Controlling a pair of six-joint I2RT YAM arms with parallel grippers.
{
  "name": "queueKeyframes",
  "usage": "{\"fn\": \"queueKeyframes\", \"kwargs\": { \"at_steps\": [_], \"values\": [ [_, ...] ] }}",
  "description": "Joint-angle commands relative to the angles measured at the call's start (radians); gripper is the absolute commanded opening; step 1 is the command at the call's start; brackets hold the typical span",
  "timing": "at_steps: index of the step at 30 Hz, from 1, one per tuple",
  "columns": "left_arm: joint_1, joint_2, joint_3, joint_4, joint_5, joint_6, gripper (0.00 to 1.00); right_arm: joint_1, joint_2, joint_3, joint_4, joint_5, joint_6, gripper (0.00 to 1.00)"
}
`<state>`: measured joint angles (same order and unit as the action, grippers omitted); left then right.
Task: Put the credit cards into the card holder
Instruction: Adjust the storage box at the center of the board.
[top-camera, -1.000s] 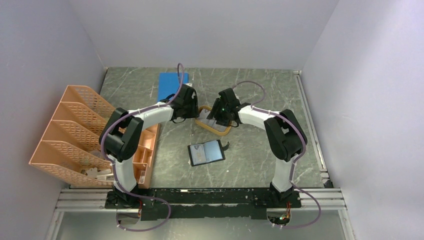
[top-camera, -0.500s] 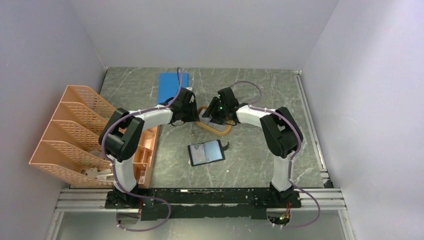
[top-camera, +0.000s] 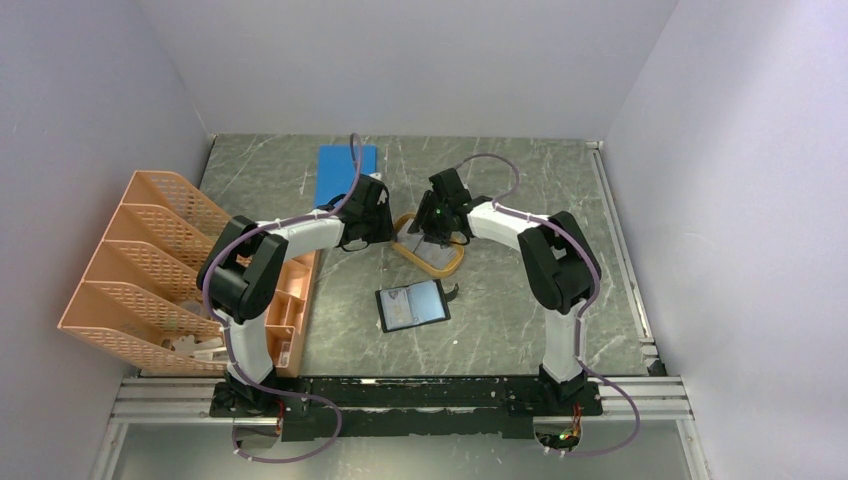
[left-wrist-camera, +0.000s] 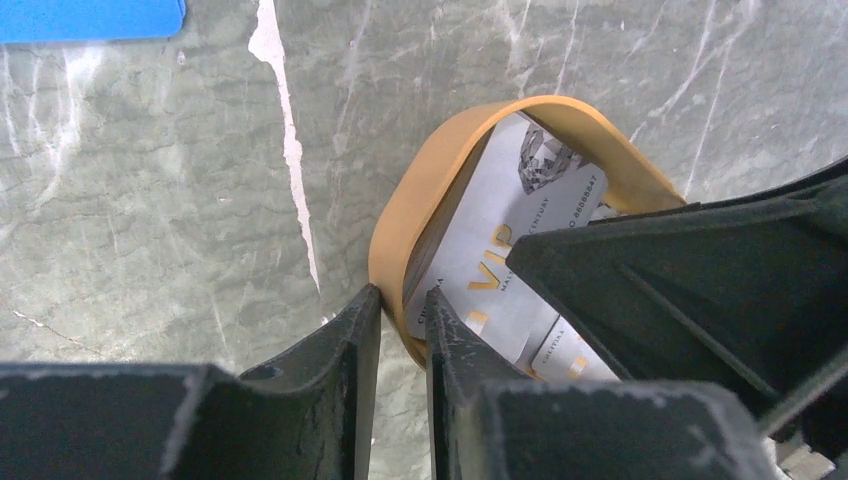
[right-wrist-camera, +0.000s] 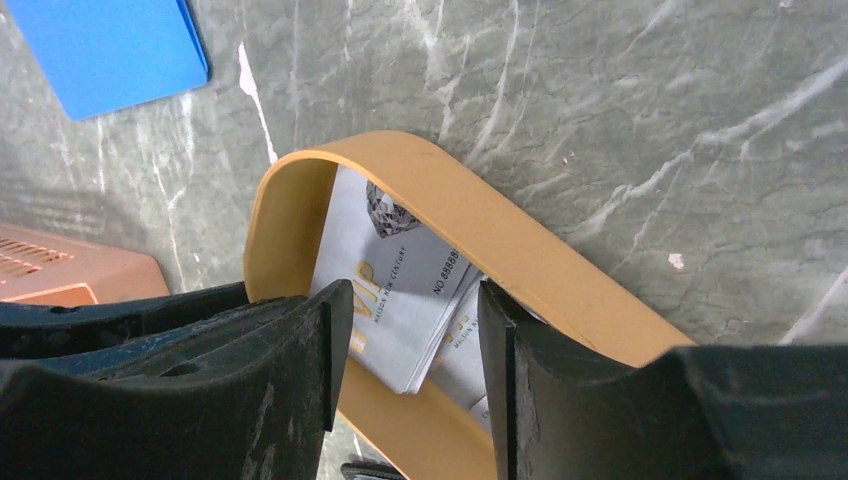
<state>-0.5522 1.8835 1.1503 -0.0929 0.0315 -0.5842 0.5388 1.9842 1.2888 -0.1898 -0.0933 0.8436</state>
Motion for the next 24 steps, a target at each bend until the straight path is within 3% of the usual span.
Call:
{"fn": "queueKeyframes", "kwargs": {
  "at_steps": [1,8,14,18,24],
  "values": [
    [-0.002,-0.023,-0.024,0.001,0.013,-0.009,0.23,-0.001,0.064,0.037,-0.115,0.121,-0.038,0.53],
    [-0.001,-0.026,-0.024,-0.009,0.005,-0.012,0.14,0.015,0.111,0.055,-0.146,0.159,-0.059,0.52],
    [-0.002,-0.031,-0.020,-0.024,-0.025,-0.027,0.05,0.015,0.109,-0.001,-0.143,0.194,-0.092,0.36],
    [-0.002,-0.030,-0.020,-0.038,-0.030,-0.037,0.05,0.010,0.091,-0.051,-0.140,0.214,-0.109,0.30],
    [0.000,-0.034,-0.027,-0.048,-0.079,-0.054,0.05,-0.002,0.041,-0.125,-0.110,0.203,-0.106,0.29]
  ]
}}
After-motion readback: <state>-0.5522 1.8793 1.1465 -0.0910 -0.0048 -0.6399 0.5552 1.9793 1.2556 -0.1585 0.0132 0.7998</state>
